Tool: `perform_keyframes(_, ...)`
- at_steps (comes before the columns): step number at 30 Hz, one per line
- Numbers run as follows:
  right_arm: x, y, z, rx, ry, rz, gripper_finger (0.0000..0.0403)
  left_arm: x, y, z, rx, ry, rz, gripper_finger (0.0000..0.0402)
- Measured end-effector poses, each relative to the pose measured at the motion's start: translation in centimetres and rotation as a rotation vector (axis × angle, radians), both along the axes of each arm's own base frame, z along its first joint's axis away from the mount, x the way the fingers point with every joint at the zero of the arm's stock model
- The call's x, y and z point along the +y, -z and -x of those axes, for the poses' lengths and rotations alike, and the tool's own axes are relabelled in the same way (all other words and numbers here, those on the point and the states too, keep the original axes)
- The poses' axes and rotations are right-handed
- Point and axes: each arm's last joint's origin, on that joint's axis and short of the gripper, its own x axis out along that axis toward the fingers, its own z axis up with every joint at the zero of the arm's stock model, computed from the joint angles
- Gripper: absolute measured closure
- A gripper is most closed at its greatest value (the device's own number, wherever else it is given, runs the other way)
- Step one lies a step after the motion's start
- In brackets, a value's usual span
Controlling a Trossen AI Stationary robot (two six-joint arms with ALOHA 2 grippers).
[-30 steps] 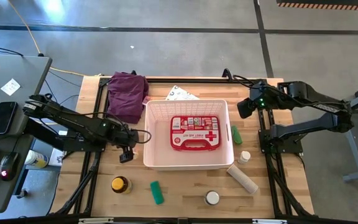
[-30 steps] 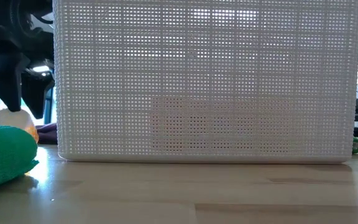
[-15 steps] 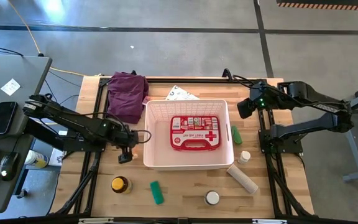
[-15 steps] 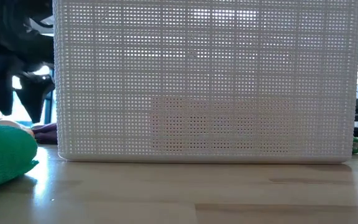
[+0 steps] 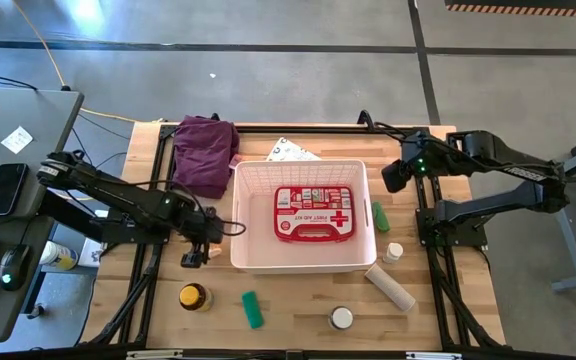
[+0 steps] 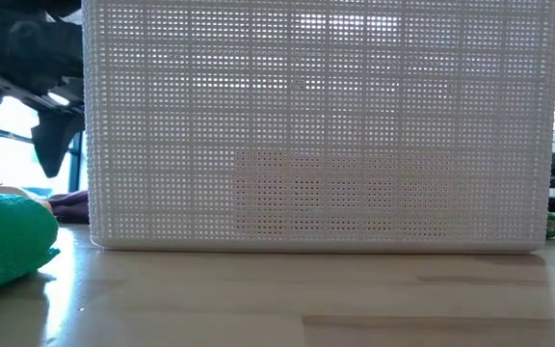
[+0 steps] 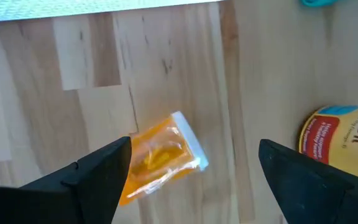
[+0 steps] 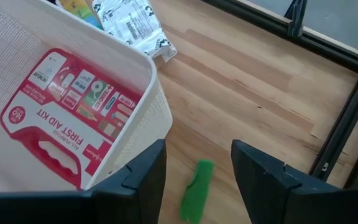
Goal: Pick & place medical supplies in basket/bin
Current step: Put the orange medicine bottle into the white bin
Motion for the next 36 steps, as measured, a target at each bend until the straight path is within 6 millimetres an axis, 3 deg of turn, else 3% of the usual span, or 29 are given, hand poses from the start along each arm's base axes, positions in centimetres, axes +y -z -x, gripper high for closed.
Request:
perform_keyframes(6, 0.9, 0.0, -0.2, 0.001, -0.059, 0.01, 0.023, 0.6, 0.8, 0.0, 0.064, -0.196, -0.145, 0.0042)
perform_keyframes(13, 1.8, -0.1, -0.3, 0.003, -0.104, 0.053, 0.0229, 0.3, 1.5, -0.1, 0.188, -0.465, 0.013, 0.0019)
perform_keyframes(26, 2.8, -0.1, 0.1, 0.023, -0.167, 0.079, 0.0229, -0.1, 0.3, -0.8, 0.187, -0.558, 0.139, 0.0003)
perform_keyframes(36, 3.5, 0.0, 0.3, 0.044, -0.217, 0.084, 0.0228, -0.3, 1.5, -1.1, 0.286, -0.58, 0.116, 0.0002)
